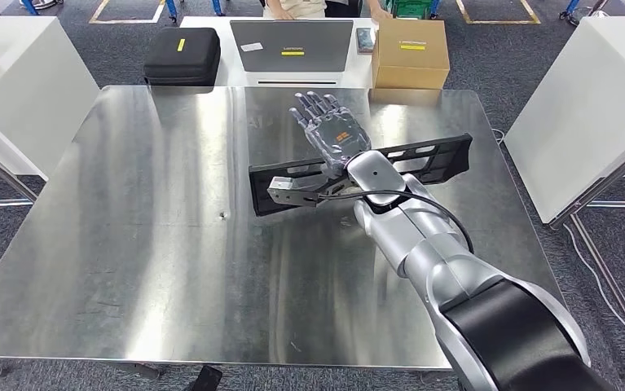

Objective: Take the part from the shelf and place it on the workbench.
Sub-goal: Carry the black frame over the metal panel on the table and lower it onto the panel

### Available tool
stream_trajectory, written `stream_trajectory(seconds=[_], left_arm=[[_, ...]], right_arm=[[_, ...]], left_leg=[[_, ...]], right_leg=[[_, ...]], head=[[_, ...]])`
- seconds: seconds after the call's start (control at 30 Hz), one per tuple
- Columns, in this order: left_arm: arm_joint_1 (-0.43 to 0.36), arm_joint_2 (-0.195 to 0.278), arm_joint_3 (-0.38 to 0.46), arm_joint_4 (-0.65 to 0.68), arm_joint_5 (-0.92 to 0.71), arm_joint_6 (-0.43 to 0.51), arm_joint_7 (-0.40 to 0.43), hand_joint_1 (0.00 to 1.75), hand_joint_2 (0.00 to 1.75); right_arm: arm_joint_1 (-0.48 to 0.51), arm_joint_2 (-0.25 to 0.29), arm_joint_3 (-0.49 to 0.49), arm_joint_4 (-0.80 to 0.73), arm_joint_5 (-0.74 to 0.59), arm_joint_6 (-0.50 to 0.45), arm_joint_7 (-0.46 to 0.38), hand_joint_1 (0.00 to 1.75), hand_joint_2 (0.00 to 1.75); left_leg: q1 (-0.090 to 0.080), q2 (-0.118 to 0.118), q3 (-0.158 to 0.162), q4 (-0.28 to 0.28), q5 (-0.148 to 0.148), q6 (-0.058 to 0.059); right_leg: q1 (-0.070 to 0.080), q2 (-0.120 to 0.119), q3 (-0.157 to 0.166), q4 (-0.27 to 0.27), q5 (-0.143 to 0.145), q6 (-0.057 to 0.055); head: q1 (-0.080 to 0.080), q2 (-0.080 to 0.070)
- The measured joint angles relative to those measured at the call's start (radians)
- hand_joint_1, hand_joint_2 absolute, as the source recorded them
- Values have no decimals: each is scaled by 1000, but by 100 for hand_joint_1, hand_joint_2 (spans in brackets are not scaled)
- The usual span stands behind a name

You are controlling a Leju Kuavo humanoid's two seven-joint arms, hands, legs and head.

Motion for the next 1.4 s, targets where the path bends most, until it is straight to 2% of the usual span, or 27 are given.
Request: stream_trajectory(seconds=[0.33, 0.57, 0.77, 0.9, 0.93, 1.0, 1.23, 1.4], left_arm=[[0, 0, 1, 0, 2, -3, 0, 0, 0], [0, 1, 7, 0, 19, -25, 3, 0, 0], [6, 6, 27, 0, 46, -31, 3, 0, 0], [26, 11, 57, 0, 93, -30, -5, 0, 0], [33, 11, 67, 0, 99, -29, -7, 0, 0], [43, 12, 80, 0, 108, -27, -10, 0, 0], [54, 13, 120, 0, 132, -21, -14, 0, 0], [69, 11, 142, 0, 151, -21, -23, 0, 0]], right_arm=[[-7, -1, -5, 0, -16, 13, -4, 0, 175], [-65, -4, -73, -4, -130, 163, -74, 0, 175], [-203, -10, -150, -12, -233, 398, -106, 0, 175], [-378, -5, -219, -14, -369, 720, -81, 0, 175], [-424, -2, -241, -14, -395, 786, -71, 0, 175], [-494, 6, -273, -19, -420, 860, -55, 0, 175], [-597, 19, -294, -48, -411, 911, -46, 0, 175], [-675, -28, -280, -95, -333, 874, -5, 0, 175]], left_leg=[[0, 0, 0, 0, 0, 0], [0, 0, 0, 0, 0, 0], [0, 0, 0, 0, 0, 0], [0, 0, -4, 0, 0, 0], [0, 0, -4, 0, 0, 0], [0, 0, -4, 0, 0, 0], [1, 0, -4, 0, 0, -1], [0, -3, -3, 0, 0, 0]], right_leg=[[0, 0, 0, 0, 0, 0], [0, 0, 0, 0, 0, 0], [0, 0, 0, 0, 0, 0], [-1, 0, -4, 0, 0, 0], [-1, 0, -5, 0, 0, 0], [0, 0, -5, 0, 0, 0], [0, 0, -4, 0, 0, 0], [0, -1, -3, 0, 0, 0]], head=[[0, 0], [0, 0], [0, 0], [0, 0], [0, 0], [0, 0], [0, 0], [0, 0]])
